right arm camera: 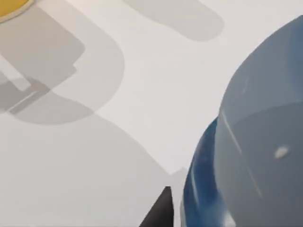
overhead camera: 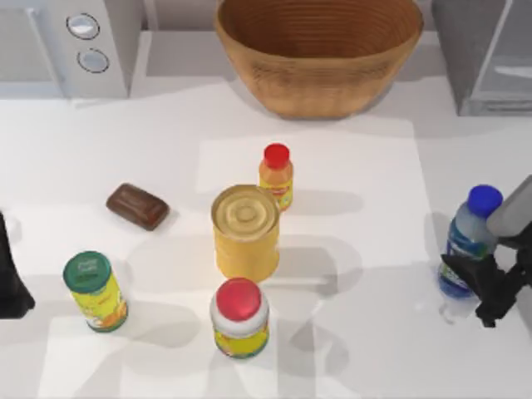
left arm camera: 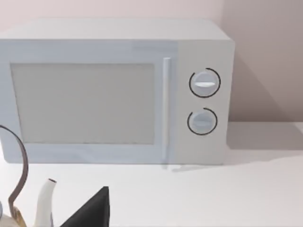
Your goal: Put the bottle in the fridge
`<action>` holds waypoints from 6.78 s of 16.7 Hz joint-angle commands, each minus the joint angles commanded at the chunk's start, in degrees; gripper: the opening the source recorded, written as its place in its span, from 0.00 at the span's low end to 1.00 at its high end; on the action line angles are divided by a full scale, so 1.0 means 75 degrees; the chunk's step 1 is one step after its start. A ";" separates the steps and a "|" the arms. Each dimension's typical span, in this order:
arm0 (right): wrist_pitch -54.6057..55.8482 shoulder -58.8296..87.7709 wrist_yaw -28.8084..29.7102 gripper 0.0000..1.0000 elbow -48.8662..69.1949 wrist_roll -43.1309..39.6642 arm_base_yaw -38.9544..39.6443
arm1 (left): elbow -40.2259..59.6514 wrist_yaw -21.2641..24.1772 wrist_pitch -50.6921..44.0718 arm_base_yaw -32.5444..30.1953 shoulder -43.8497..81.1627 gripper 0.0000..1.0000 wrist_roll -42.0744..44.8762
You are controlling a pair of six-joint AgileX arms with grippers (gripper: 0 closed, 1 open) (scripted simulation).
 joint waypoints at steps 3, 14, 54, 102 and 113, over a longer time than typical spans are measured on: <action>0.0000 0.0000 0.0000 0.18 0.0000 0.0000 0.0000 | 0.0000 0.0000 0.0000 0.0000 0.0000 1.00 0.0000; -0.0002 -0.0003 0.0002 0.01 0.0005 0.0007 -0.0011 | 0.0000 0.0000 0.0000 0.0000 0.0000 1.00 0.0000; -0.2880 -0.9594 0.2528 0.01 -0.1564 0.1530 -0.0996 | 0.0000 0.0000 0.0000 0.0000 0.0000 1.00 0.0000; 0.5705 0.5114 0.2077 0.01 0.4778 0.3329 -0.2839 | 0.0000 0.0000 0.0000 0.0000 0.0000 1.00 0.0000; 0.4000 0.6976 0.2453 0.01 0.8474 0.3311 -0.2506 | 0.0000 0.0000 0.0000 0.0000 0.0000 1.00 0.0000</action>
